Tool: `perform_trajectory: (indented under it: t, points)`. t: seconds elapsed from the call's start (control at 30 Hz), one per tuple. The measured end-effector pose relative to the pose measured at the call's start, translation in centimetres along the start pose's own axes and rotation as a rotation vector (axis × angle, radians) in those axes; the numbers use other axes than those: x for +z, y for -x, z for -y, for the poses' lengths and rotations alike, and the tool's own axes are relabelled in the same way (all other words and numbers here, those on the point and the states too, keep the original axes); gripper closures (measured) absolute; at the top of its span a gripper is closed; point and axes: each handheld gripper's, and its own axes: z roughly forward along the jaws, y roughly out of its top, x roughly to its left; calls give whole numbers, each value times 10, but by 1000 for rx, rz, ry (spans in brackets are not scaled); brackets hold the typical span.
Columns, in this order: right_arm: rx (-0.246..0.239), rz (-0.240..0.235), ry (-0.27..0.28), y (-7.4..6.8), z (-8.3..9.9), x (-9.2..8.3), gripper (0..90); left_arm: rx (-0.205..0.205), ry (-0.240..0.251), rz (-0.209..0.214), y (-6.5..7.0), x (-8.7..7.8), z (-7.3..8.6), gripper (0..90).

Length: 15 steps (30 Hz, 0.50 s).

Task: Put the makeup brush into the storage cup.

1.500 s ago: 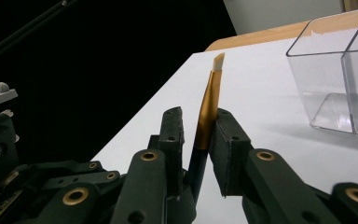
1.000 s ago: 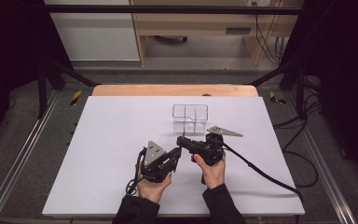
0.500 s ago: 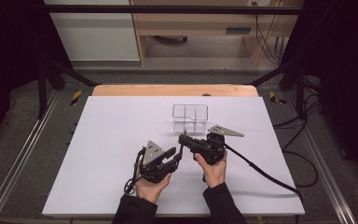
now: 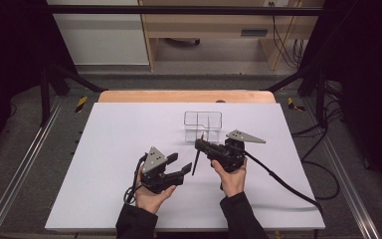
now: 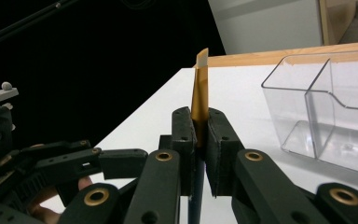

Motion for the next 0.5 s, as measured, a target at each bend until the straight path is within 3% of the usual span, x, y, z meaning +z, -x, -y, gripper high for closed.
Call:
perform_trajectory:
  t: [0.17,0.37,0.5]
  points:
    - [-17,9,18,1,-5,-4,835,2,2,-8,-6,-4,-5,350]
    - [-30,17,26,2,-10,-8,835,58,-32,-30,-9,-7,-10,258]
    - [-38,23,34,3,-12,-10,835,38,-39,-32,-16,-13,-13,198]
